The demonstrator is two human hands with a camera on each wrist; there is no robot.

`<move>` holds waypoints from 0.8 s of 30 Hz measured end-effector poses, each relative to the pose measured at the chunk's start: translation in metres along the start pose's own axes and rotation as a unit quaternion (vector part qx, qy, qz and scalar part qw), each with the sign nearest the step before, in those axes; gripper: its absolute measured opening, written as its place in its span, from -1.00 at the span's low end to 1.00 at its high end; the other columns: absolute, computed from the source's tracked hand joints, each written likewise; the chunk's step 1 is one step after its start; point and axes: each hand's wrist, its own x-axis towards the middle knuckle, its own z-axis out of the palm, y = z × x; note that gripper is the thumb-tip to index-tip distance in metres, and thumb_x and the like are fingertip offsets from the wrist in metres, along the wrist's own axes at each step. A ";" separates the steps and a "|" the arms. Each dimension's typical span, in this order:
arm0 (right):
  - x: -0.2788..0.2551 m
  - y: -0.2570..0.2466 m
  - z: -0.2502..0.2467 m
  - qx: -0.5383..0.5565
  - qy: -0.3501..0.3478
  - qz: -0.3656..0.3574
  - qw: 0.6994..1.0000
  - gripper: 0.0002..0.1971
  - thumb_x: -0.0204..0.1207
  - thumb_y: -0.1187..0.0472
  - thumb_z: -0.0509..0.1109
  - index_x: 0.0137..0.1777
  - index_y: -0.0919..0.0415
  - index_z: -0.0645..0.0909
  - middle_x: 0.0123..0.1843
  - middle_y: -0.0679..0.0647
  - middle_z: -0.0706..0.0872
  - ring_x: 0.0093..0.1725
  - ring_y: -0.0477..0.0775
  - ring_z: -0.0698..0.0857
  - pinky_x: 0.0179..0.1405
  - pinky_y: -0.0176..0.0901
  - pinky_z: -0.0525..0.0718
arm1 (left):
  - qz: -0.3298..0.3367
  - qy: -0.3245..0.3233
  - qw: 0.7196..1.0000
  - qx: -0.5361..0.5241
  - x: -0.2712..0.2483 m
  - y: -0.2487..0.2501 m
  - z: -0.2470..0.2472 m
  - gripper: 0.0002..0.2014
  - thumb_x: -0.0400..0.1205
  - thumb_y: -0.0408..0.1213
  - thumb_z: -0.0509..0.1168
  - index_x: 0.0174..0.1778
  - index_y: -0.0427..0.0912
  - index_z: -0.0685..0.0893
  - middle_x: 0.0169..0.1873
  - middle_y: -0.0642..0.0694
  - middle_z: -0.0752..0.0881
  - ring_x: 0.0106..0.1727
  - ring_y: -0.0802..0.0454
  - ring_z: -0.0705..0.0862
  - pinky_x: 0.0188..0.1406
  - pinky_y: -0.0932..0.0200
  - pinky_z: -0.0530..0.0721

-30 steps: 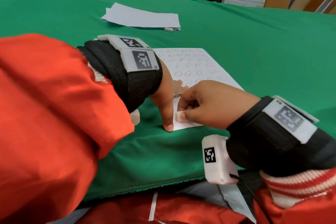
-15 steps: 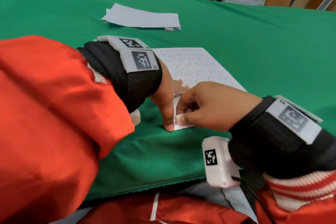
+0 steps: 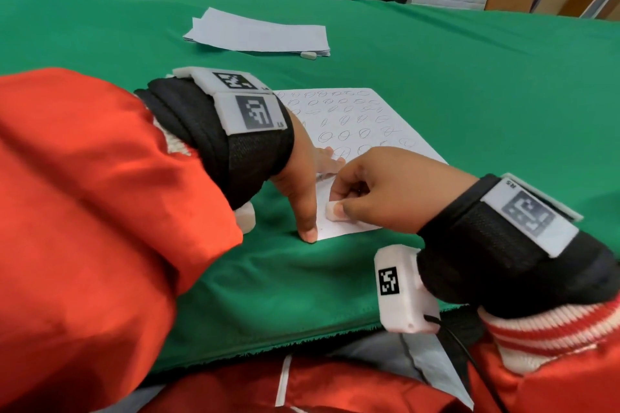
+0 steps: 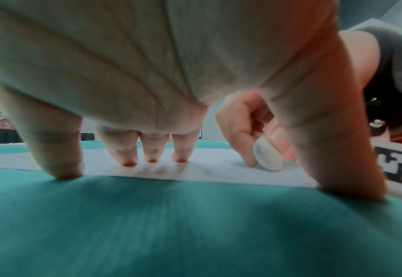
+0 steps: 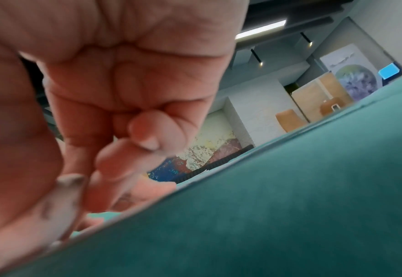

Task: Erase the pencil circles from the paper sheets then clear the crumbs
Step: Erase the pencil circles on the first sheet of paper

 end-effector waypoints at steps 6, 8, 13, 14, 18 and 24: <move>-0.005 0.000 0.000 0.006 -0.027 -0.013 1.000 -0.97 0.45 0.08 0.41 -0.20 -0.03 0.66 -0.43 -0.15 0.59 -0.43 -0.26 0.49 -0.39 -0.41 0.40 | 0.022 -0.012 0.999 0.026 0.002 0.003 -0.001 0.06 0.38 0.03 0.53 0.66 0.13 -0.04 0.67 -0.01 -0.15 0.66 0.05 -0.05 0.57 0.13 0.00; -0.002 0.003 0.001 0.006 -0.005 -0.003 1.000 -0.97 0.46 0.08 0.41 -0.19 -0.03 0.65 -0.42 -0.17 0.57 -0.41 -0.27 0.48 -0.40 -0.44 0.37 | 0.015 -0.005 0.999 0.028 0.005 0.002 -0.002 0.09 0.39 0.03 0.52 0.67 0.14 -0.11 0.67 0.02 -0.19 0.66 0.07 -0.07 0.56 0.14 -0.01; -0.002 0.008 0.004 0.004 -0.002 -0.012 1.000 -0.92 0.46 0.08 0.40 -0.25 -0.04 0.61 -0.43 -0.17 0.56 -0.42 -0.26 0.49 -0.39 -0.40 0.37 | 0.026 -0.002 0.999 0.024 0.005 0.002 -0.002 0.04 0.37 0.03 0.53 0.65 0.12 0.02 0.67 0.02 -0.02 0.64 0.05 0.06 0.53 0.15 0.09; -0.004 0.010 0.003 0.015 -0.013 -0.017 1.000 -0.93 0.45 0.08 0.41 -0.25 -0.03 0.63 -0.44 -0.16 0.58 -0.43 -0.26 0.50 -0.37 -0.40 0.40 | 0.029 0.003 0.999 0.018 0.005 0.002 -0.002 0.01 0.37 0.01 0.54 0.64 0.10 0.06 0.66 0.02 0.05 0.63 0.04 0.11 0.50 0.16 0.12; -0.001 0.030 0.004 0.156 0.082 0.025 0.984 -0.91 0.49 0.10 0.42 -0.21 0.06 0.64 -0.36 -0.09 0.64 -0.37 -0.15 0.56 -0.21 -0.27 0.57 | 0.018 -0.002 1.000 0.019 0.006 -0.002 -0.001 0.08 0.40 0.04 0.51 0.68 0.11 -0.09 0.67 0.06 -0.09 0.66 0.06 -0.03 0.58 0.09 0.03; 0.007 0.045 0.006 0.610 0.203 0.086 0.761 -0.84 0.65 0.37 0.16 -0.17 0.23 0.43 -0.18 0.17 0.67 -0.23 0.07 0.65 -0.21 -0.14 0.68 | 0.008 0.020 1.000 0.019 0.009 0.000 -0.003 -0.06 0.58 -0.10 0.39 0.68 0.01 -0.17 0.67 0.02 -0.15 0.67 0.08 -0.10 0.56 0.18 -0.04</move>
